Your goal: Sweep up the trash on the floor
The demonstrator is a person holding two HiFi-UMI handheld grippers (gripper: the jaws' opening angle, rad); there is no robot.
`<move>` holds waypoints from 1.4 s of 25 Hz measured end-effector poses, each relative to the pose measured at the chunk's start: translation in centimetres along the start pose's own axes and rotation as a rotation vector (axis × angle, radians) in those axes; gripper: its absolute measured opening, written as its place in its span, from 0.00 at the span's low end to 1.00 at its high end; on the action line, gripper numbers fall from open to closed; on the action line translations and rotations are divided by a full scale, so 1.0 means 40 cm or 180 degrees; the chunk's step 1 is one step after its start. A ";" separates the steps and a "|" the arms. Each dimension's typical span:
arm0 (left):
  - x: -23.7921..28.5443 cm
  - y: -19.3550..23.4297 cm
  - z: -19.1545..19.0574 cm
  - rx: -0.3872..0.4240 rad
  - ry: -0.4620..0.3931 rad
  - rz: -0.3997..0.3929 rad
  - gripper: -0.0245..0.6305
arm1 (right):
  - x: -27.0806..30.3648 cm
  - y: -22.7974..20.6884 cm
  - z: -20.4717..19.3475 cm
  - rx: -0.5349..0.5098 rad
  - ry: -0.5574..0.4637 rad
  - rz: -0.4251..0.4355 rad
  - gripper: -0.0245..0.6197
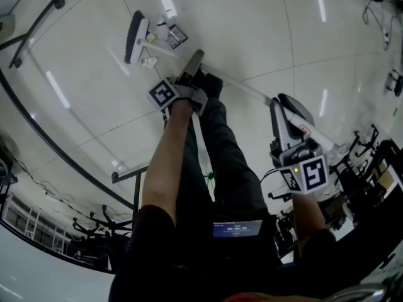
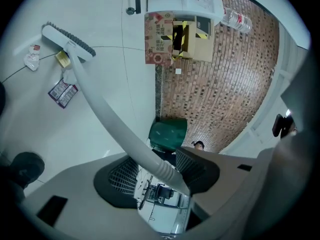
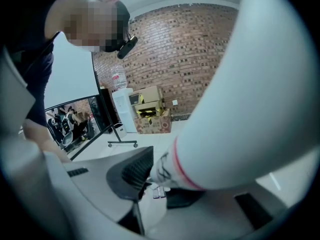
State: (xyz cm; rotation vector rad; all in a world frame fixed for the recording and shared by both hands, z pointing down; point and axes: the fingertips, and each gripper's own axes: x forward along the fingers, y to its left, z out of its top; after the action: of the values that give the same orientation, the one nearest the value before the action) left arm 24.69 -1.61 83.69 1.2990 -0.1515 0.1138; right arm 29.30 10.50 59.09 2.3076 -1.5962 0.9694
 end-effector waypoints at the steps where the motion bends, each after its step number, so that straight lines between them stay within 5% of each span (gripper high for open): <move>1: 0.003 -0.001 -0.006 0.0008 0.0024 -0.0004 0.38 | -0.003 -0.004 0.003 -0.0034 0.0002 0.0026 0.18; 35: 0.055 -0.181 0.066 -0.0122 -0.0245 -0.0678 0.39 | 0.031 0.068 0.232 -0.0784 -0.0191 0.0560 0.17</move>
State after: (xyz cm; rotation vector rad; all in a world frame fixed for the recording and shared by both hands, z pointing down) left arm 27.96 -6.06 77.91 1.2741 -0.0799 -0.1203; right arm 30.96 3.95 52.07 2.0775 -1.8526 0.6954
